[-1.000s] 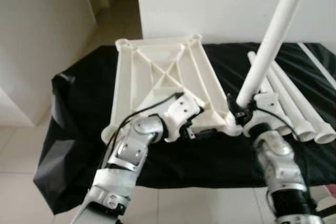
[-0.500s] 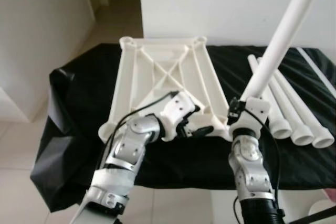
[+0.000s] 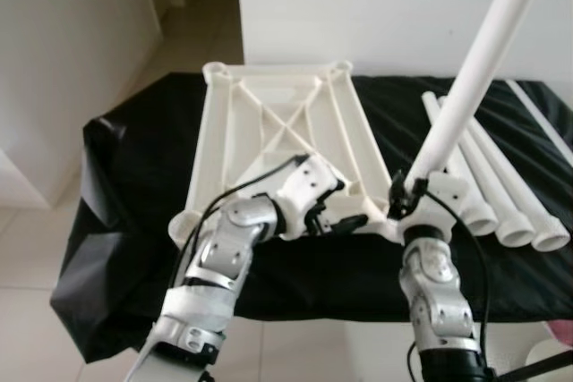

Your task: Building children table

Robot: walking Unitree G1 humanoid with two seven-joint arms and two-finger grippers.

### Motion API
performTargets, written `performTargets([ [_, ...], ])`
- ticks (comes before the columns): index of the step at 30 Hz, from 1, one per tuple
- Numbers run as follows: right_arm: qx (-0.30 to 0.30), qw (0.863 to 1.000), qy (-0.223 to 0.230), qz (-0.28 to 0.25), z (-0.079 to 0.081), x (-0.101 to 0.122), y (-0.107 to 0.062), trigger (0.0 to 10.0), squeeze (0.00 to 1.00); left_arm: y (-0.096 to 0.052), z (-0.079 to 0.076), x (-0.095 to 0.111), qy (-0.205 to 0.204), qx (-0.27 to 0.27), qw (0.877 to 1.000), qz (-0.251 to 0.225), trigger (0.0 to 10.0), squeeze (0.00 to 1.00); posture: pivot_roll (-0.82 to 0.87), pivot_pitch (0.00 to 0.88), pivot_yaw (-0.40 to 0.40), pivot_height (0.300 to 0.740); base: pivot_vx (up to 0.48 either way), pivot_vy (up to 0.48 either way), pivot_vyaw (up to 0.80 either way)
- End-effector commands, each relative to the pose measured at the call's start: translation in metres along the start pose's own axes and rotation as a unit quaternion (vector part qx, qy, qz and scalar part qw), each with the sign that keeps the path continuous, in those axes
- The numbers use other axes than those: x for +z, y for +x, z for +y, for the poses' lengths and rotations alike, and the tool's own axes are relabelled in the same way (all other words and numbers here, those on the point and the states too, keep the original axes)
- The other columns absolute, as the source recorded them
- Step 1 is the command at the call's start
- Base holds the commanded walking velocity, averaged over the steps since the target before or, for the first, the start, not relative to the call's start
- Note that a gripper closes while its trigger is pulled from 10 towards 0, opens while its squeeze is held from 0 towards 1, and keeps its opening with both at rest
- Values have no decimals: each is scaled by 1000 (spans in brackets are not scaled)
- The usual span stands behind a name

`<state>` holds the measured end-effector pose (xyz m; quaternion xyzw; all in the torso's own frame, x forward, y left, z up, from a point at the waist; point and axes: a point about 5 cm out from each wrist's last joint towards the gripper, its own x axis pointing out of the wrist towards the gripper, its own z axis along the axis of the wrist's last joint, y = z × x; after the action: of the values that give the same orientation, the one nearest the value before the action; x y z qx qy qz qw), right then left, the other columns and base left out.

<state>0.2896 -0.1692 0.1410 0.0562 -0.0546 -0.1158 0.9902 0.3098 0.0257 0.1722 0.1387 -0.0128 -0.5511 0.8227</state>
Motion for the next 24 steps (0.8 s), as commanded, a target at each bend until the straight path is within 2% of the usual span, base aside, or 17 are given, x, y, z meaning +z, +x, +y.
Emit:
performTargets([
  [1,8,1000,7,7,-3,-2,0,10000,1000,-2,11,-2,-2,114,994,5,10000,0,37,0,-16,740,0,0,0],
  [7,46,999,-5,15,-13,-2,7,10000,1000,-4,14,-2,-6,116,993,9,10000,0,50,0,-20,740,0,0,0],
  [8,62,998,-5,20,-14,-2,8,10000,902,-4,14,-2,-7,115,993,9,10000,0,50,0,-20,740,0,0,0],
  [9,109,994,-12,18,-13,0,11,10000,0,-4,14,-3,-13,115,993,11,10000,0,47,0,-21,740,0,0,0],
  [10,109,994,-12,18,-13,0,11,10000,0,-4,14,-3,-13,115,993,11,10000,0,47,0,-21,740,0,0,0],
  [11,147,989,-14,16,-11,3,14,10000,0,-3,14,-2,-12,114,993,9,10000,0,44,0,-22,740,0,0,0],
  [14,163,986,-20,13,-11,4,16,10000,0,-2,14,-2,-8,114,993,8,10000,0,42,0,-24,740,0,0,0],
  [17,228,972,-47,11,-11,10,20,10000,0,1,12,0,-6,109,994,3,10000,0,39,0,-24,740,0,0,0],
  [18,228,972,-47,11,-11,10,20,10000,0,1,12,0,-6,109,994,3,10000,0,39,0,-24,740,0,0,0],
  [20,261,963,-58,14,-13,13,21,10000,0,1,11,0,-8,106,994,0,10000,0,34,0,-22,740,0,0,0],
  [24,276,959,-70,13,-15,15,23,10000,0,1,10,0,-8,104,995,0,10000,0,34,0,-21,740,0,0,0],
])
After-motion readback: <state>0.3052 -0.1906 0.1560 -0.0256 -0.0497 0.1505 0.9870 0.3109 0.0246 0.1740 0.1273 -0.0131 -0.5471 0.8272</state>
